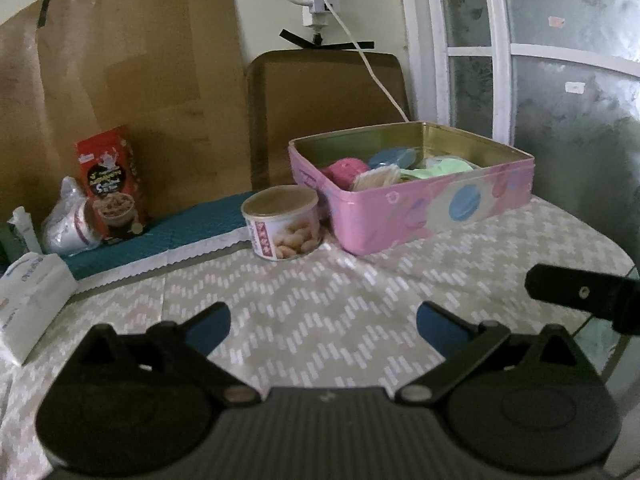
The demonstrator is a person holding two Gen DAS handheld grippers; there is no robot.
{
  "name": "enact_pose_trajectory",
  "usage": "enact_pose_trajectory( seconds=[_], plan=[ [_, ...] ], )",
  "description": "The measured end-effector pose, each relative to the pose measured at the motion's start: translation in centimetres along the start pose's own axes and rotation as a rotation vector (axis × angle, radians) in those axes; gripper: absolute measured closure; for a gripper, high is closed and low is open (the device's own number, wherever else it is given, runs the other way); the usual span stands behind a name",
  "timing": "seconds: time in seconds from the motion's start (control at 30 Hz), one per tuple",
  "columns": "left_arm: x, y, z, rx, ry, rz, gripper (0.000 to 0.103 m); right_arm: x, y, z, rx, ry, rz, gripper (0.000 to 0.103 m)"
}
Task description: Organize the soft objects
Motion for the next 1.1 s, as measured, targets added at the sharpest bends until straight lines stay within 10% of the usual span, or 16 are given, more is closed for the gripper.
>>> enact_pose_trajectory(
  seconds=[1.1],
  plan=[
    [-2.4, 0.9, -0.5, -0.006, -0.026, 0.030, 0.000, -1.4, -0.4, -0.6, 0.011, 0.041, 0.005, 0.020]
  ],
)
Point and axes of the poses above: each gripper's, at about its wrist camera, not at the fingertips, and x roughly the way its jaws point, y to its right, z to its underside, the point moved 5 cm from there along x, roughly the way its jaws point
